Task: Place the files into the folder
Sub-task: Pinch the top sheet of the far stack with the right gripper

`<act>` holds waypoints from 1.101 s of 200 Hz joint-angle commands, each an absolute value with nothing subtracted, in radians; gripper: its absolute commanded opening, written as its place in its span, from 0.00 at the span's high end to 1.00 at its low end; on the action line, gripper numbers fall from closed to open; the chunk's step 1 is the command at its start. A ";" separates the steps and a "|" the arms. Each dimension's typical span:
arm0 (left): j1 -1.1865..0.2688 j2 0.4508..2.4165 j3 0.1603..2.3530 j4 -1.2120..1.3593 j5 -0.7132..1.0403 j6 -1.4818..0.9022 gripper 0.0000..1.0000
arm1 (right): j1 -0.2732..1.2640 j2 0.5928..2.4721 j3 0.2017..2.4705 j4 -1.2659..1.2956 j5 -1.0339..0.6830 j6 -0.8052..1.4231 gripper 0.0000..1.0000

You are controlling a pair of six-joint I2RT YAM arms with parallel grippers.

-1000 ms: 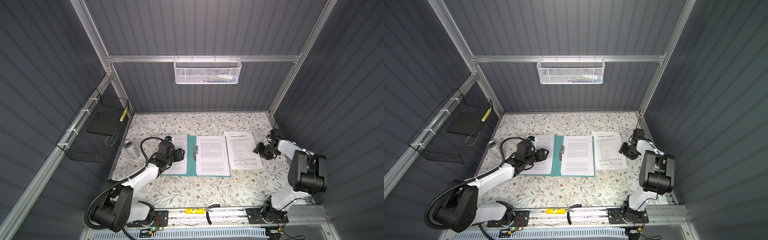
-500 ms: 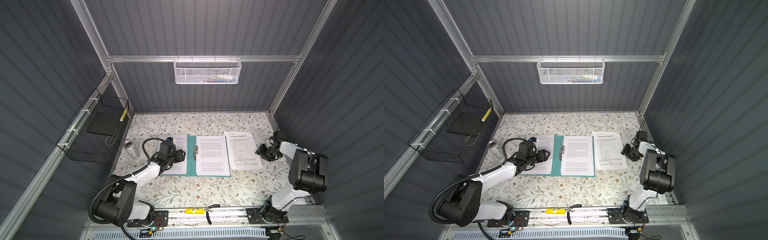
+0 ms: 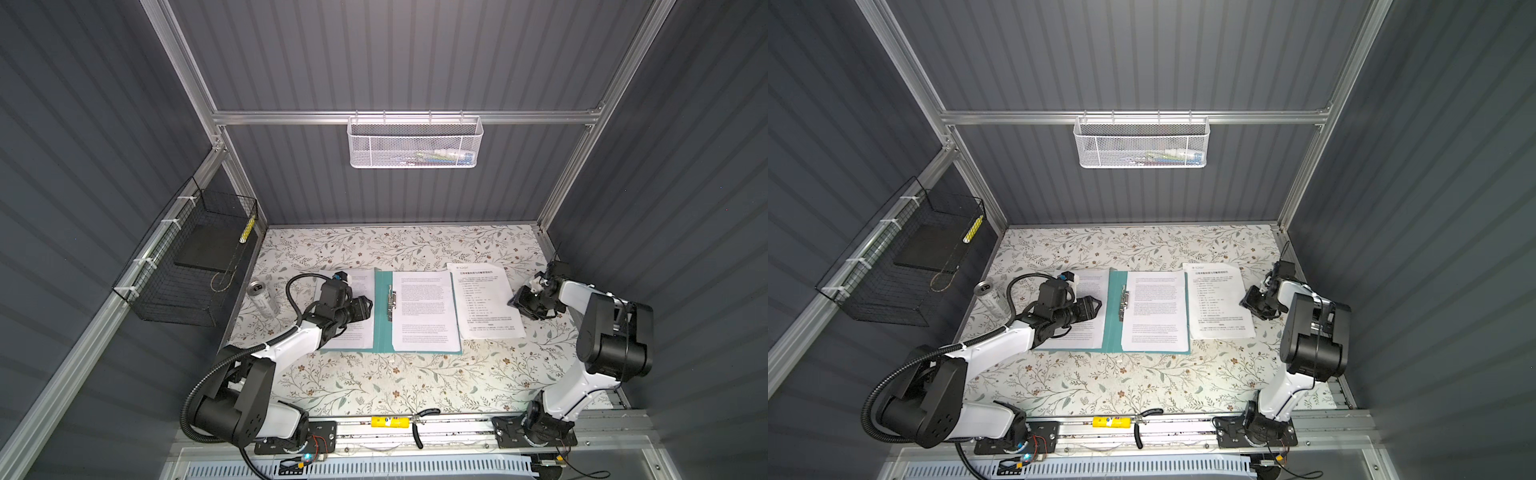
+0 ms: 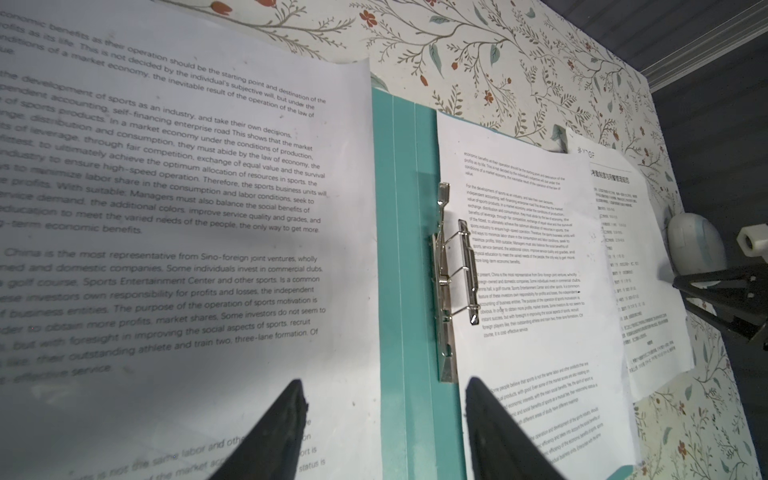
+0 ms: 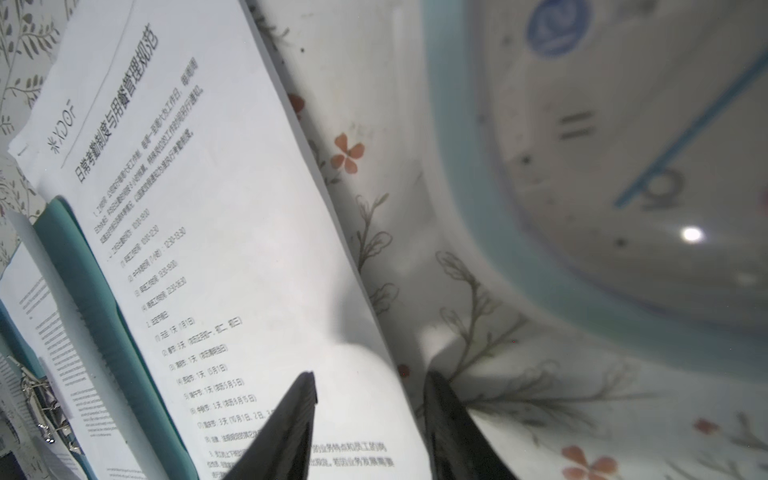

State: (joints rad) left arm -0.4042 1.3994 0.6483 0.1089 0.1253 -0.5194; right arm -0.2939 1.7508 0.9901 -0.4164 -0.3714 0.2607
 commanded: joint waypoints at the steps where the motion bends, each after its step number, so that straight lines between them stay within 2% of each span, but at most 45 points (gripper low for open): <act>1: -0.399 1.397 0.662 0.104 0.137 -0.519 0.38 | -0.295 1.769 0.997 -0.440 -0.417 0.249 0.57; 70: -0.399 1.394 0.661 0.101 0.129 -0.517 0.38 | -0.295 1.767 0.994 -0.442 -0.515 0.246 0.64; 124: -0.399 1.384 0.663 0.085 0.115 -0.512 0.38 | -0.295 1.770 1.009 -0.471 -0.481 0.244 0.68; 220: -0.399 1.388 0.672 0.077 0.112 -0.521 0.38 | -0.298 1.806 1.049 -0.562 -0.370 0.244 0.56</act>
